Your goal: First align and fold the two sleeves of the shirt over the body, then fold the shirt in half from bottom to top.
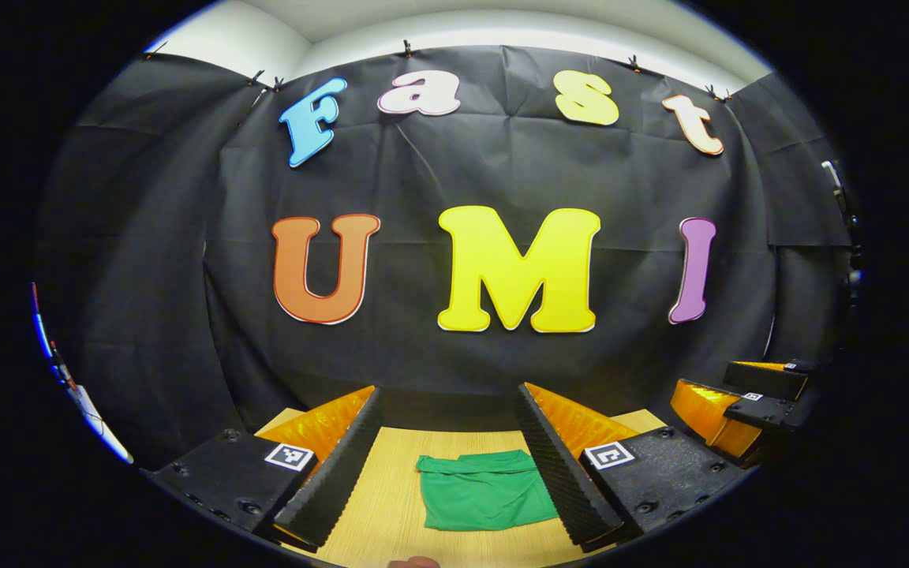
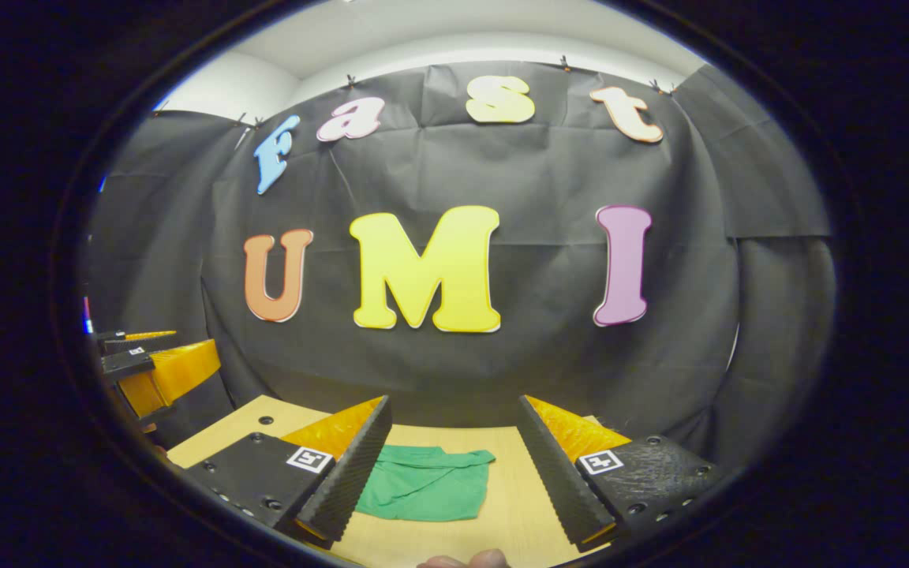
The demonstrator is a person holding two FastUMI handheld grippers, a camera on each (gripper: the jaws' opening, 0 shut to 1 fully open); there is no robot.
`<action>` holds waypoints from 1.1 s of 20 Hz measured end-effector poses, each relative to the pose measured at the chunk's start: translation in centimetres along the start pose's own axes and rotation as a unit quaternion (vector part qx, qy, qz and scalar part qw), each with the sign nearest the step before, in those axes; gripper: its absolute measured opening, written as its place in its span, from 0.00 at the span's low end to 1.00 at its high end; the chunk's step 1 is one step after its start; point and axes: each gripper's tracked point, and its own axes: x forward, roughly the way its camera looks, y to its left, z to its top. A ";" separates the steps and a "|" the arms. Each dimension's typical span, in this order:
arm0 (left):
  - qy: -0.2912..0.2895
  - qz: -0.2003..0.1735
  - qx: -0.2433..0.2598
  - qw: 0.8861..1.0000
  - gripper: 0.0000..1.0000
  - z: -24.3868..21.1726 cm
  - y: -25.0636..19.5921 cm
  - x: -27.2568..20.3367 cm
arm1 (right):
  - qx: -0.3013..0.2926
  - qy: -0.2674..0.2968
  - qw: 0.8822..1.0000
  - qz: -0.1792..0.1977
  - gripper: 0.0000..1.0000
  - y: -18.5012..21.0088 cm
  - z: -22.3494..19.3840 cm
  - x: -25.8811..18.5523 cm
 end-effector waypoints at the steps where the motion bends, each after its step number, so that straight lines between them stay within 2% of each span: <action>1: 0.002 -0.002 -0.007 1.000 1.00 -0.1 -0.1 -1.4 | -0.006 -0.007 1.000 -0.002 0.97 0.1 0.4 -1.6; 5: 0.000 -0.006 -0.017 1.000 1.00 0.5 -0.2 -5.9 | -0.013 -0.012 1.000 -0.011 0.97 0.9 0.7 -6.9; 9: -0.009 -0.013 -0.008 1.000 1.00 1.1 -0.8 -8.2 | -0.015 -0.023 1.000 -0.010 0.97 1.6 1.6 -9.9; 22: -0.017 -0.013 -0.005 1.000 1.00 3.2 -3.0 -8.3 | -0.004 -0.028 1.000 -0.002 0.97 0.1 3.3 -9.8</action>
